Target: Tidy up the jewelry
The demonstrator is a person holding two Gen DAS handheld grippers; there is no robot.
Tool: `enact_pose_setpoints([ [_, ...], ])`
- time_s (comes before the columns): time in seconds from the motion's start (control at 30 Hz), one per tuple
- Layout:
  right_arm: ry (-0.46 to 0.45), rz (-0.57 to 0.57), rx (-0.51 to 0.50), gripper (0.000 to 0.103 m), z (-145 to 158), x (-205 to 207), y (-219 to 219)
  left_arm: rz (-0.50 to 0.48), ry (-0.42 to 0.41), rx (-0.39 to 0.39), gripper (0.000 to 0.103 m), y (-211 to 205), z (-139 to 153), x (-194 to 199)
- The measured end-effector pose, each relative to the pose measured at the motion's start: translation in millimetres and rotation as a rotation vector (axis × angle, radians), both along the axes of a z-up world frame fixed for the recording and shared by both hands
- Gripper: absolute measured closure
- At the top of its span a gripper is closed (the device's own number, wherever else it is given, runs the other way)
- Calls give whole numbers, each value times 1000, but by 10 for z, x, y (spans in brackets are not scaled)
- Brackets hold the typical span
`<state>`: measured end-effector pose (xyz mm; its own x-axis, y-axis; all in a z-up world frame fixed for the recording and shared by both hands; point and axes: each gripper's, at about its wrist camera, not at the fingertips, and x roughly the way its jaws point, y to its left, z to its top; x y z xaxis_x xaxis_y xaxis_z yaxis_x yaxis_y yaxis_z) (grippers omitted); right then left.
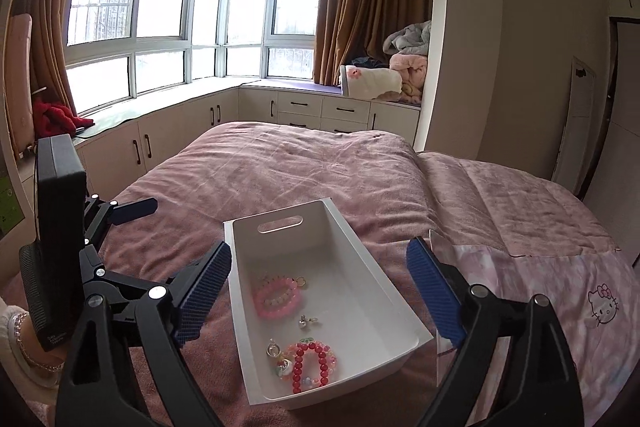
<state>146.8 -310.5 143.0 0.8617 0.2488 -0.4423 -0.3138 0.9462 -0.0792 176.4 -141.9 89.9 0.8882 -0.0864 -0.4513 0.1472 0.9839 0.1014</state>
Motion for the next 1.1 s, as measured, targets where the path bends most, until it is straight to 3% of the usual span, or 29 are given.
enact_pose_setpoints([
  [0.03, -6, -6, 12, 5, 18, -28, -22, 8, 2, -3, 4, 5, 3, -35],
  [0.3, -37, -88, 43, 5, -40, -247, -263, 79, 37, -60, 4, 66, -143, -285],
  [0.57, -61, -121, 62, 5, -478, -474, -456, 102, -49, -66, 4, -82, -426, -626],
  [0.73, -56, -122, 25, 5, -838, -599, -485, 128, -44, -69, 4, -214, -675, -757],
  [0.87, -64, -119, 6, 5, -1087, -696, -503, 130, -32, -36, 3, -335, -847, -784],
  [1.1, -101, -132, -2, 5, -1379, -817, -566, 181, -139, 55, 3, -503, -963, -911],
])
